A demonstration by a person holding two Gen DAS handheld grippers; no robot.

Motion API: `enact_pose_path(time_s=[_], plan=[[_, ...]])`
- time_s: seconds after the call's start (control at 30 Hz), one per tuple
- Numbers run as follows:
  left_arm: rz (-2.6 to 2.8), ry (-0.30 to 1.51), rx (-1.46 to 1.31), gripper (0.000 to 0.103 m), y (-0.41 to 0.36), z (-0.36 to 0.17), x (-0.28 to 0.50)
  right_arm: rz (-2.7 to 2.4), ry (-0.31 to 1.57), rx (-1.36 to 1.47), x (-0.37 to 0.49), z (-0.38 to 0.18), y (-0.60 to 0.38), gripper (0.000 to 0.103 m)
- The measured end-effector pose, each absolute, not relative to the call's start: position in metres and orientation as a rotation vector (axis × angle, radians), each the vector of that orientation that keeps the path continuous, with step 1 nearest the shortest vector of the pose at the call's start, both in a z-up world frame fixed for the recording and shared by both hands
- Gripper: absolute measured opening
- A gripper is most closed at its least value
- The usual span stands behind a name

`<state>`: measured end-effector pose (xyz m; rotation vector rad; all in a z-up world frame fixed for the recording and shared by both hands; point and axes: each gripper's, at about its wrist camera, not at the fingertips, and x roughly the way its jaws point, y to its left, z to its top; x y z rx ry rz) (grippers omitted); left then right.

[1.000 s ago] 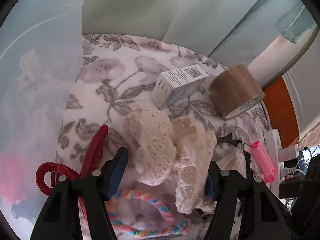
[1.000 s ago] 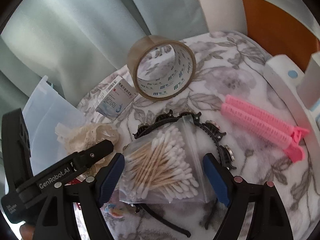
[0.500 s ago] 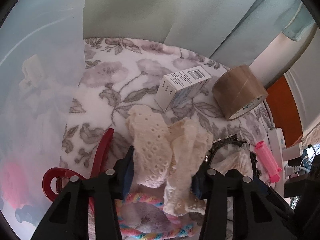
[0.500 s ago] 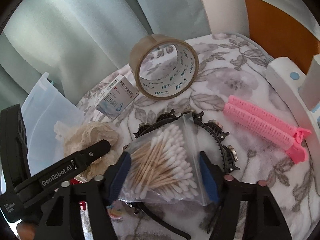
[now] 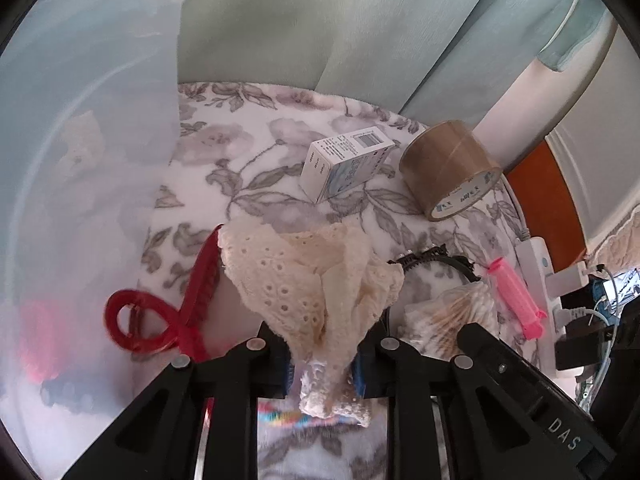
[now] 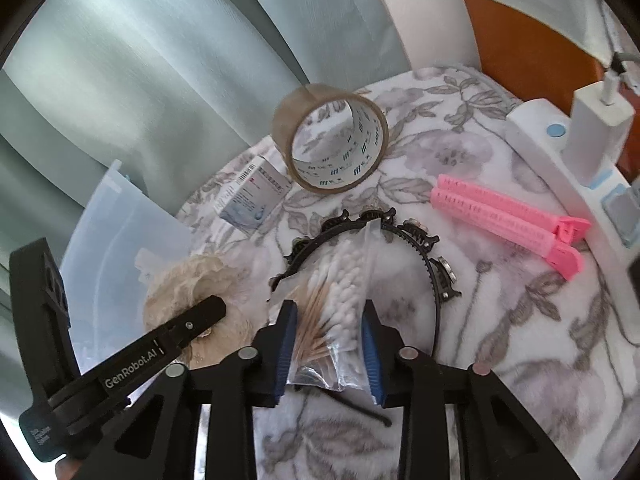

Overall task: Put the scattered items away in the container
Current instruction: 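Grasp the cream lace fabric with the left tool while the right tool grasps the cotton-swab bag, then lift and carry the lace fabric and cotton-swab bag over the clear box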

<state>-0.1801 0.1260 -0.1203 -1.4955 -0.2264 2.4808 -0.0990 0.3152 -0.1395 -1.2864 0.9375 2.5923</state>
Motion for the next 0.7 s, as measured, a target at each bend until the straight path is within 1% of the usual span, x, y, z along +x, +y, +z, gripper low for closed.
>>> enact_pose_path(time_s=[0.1, 0.17, 0.2, 0.53, 0.7], plan=[[2.474, -0.232, -1.5, 0.022, 0.126, -0.114, -0.176, 2.584, 0.96, -1.281, -0.087, -0.132, 0.319, 0.025], [2.47, -0.24, -1.498, 0.022, 0.125, -0.107, -0.168, 2.592, 0.96, -1.273, -0.082, -0.124, 0.318, 0.022], [2.474, -0.236, -1.487, 0.022, 0.126, -0.104, -0.164, 2.601, 0.955, -1.27, -0.083, -0.122, 0.318, 0.017], [2.491, -0.213, -1.408, 0.022, 0.119, -0.062, -0.127, 2.657, 0.97, -1.232, -0.042, -0.089, 0.304, 0.017], [2.507, -0.218, -1.37, 0.023, 0.113, -0.043, -0.112, 2.722, 0.942, -1.134, -0.025, -0.055, 0.301, 0.017]])
